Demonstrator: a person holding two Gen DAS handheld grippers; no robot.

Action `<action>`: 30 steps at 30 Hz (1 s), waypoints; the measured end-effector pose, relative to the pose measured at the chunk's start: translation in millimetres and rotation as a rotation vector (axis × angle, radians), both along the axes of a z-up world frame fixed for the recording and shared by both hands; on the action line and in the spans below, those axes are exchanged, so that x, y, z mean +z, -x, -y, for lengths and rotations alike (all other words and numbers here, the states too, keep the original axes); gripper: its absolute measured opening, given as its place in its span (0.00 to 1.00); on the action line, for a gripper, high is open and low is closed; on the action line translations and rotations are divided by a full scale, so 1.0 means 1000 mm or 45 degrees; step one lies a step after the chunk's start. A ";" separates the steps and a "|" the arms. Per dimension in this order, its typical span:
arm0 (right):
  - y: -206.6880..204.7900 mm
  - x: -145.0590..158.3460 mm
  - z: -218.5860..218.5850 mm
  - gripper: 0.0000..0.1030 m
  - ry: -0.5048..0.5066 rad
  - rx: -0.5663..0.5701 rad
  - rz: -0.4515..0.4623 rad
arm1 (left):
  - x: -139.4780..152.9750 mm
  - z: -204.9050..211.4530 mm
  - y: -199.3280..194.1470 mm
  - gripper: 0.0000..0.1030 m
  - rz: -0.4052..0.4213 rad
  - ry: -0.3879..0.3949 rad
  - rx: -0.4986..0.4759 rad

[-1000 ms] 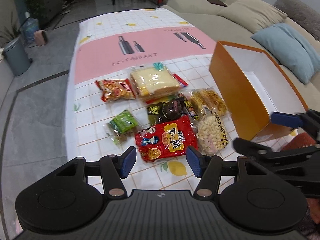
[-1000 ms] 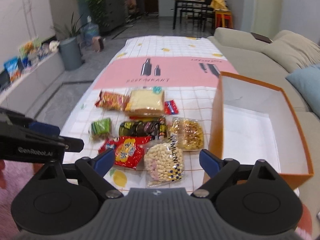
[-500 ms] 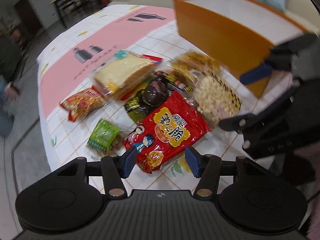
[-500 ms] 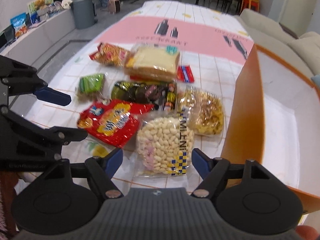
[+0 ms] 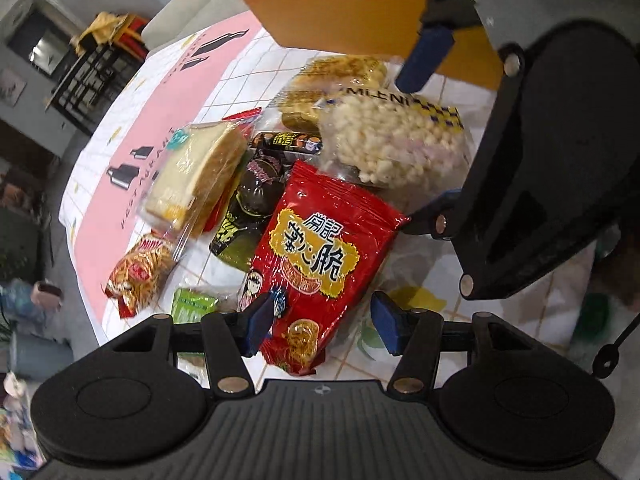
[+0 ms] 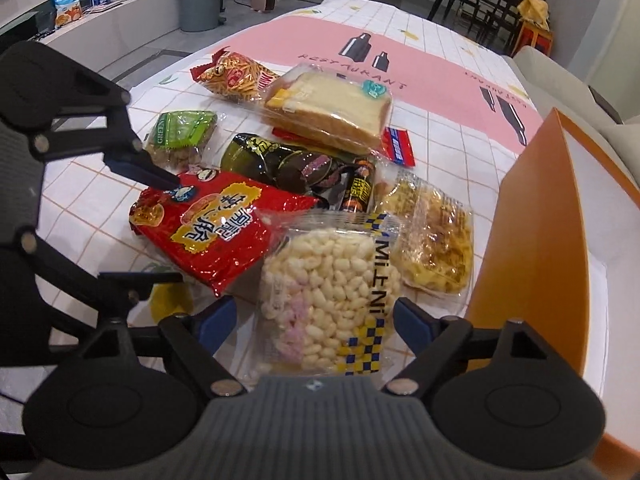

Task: Organize snacks
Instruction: 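Grasp the red chip bag with the left tool while the right tool grasps the clear puff bag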

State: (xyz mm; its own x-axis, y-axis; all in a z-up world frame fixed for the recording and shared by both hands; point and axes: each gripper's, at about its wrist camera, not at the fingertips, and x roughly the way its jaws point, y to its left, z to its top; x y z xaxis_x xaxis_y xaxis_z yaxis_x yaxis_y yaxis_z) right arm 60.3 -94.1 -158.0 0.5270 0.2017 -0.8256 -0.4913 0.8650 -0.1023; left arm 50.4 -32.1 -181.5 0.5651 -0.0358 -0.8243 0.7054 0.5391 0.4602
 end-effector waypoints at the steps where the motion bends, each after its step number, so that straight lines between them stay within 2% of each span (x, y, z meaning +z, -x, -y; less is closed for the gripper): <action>1: 0.000 -0.001 0.000 0.83 0.000 0.002 0.009 | -0.001 0.000 -0.001 0.64 0.010 0.001 -0.011; 7: 0.000 -0.007 -0.004 0.81 0.029 0.021 0.047 | -0.003 0.005 -0.011 0.65 0.058 0.018 -0.036; 9: -0.001 -0.007 -0.003 0.78 0.023 0.015 0.050 | -0.004 0.009 -0.014 0.65 0.063 0.026 -0.033; 11: -0.002 -0.006 -0.001 0.69 0.023 0.000 0.055 | -0.004 0.011 -0.015 0.65 0.063 0.029 -0.027; 13: -0.003 -0.005 0.000 0.63 0.037 -0.015 0.064 | -0.002 0.011 -0.015 0.61 0.063 0.030 -0.014; 17: -0.002 0.001 0.005 0.60 0.011 -0.034 0.041 | 0.004 0.012 -0.012 0.49 0.067 0.031 0.037; 20: -0.001 0.009 0.007 0.45 0.003 -0.054 0.051 | 0.010 0.011 -0.010 0.39 0.081 0.017 0.087; 24: 0.000 0.019 0.012 0.35 -0.030 -0.097 0.055 | 0.020 0.015 -0.004 0.29 0.111 -0.002 0.144; 28: 0.004 0.033 0.019 0.18 -0.060 -0.155 0.089 | 0.039 0.010 -0.005 0.27 0.062 0.101 0.260; 30: 0.006 0.039 0.023 0.17 -0.083 -0.174 0.098 | 0.051 0.003 -0.011 0.27 -0.003 0.191 0.355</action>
State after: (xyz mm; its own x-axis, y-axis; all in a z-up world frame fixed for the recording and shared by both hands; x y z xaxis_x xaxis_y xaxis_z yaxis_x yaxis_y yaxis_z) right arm 54.7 -117.5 -119.3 0.6144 0.1755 -0.7692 -0.3612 0.9293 -0.0765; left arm 61.7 -34.7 -131.0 0.5684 -0.0011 -0.8227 0.5217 0.7737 0.3595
